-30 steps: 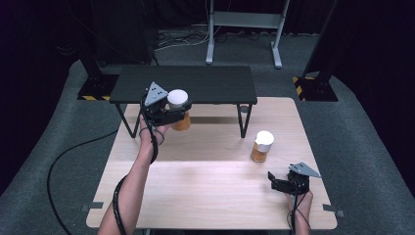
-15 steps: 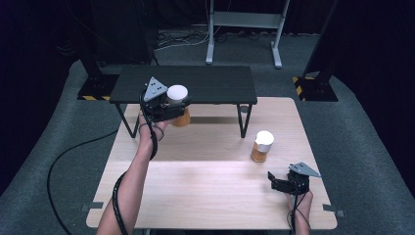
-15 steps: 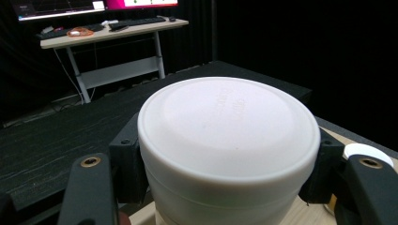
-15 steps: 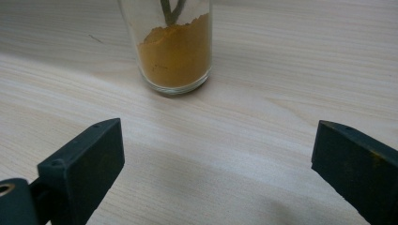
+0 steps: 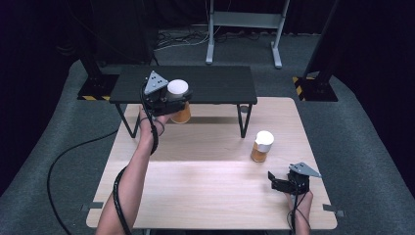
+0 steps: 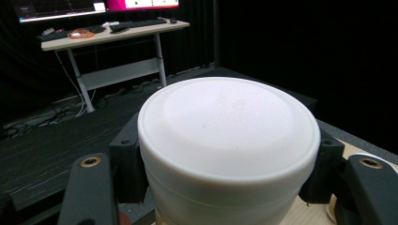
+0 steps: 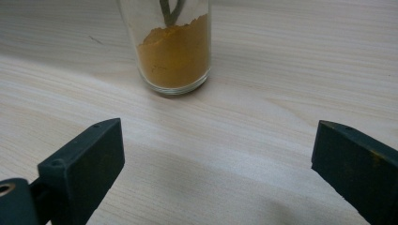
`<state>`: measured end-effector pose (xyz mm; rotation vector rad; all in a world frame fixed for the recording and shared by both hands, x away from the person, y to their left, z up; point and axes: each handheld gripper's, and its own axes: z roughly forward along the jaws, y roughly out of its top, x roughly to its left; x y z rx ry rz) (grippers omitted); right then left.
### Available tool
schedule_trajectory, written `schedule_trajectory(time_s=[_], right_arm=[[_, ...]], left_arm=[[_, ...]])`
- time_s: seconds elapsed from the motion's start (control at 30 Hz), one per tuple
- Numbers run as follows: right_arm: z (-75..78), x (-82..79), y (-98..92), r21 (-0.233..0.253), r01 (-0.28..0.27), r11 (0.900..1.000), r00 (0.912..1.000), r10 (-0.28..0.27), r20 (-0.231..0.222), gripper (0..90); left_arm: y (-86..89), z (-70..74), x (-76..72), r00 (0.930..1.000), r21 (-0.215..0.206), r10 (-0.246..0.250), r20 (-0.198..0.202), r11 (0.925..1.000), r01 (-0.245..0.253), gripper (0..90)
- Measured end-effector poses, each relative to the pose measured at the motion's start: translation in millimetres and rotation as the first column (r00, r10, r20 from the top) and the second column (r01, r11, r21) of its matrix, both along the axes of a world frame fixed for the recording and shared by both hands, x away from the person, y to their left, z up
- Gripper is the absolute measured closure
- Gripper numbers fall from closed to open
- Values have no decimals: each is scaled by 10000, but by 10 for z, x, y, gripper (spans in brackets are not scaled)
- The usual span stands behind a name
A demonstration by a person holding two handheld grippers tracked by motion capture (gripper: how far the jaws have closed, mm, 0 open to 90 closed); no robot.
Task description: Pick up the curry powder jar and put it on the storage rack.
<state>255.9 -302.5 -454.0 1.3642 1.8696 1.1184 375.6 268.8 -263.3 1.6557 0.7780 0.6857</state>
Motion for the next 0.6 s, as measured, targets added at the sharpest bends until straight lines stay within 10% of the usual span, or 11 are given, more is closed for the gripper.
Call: schedule_trajectory(time_s=[0.6], right_arm=[[2, 2, 3, -18, -5, 10000, 10000, 5, -8, 19]], left_arm=[[-61, 141, 119, 9999, 4, 19, 164, 10000, -19, 333]])
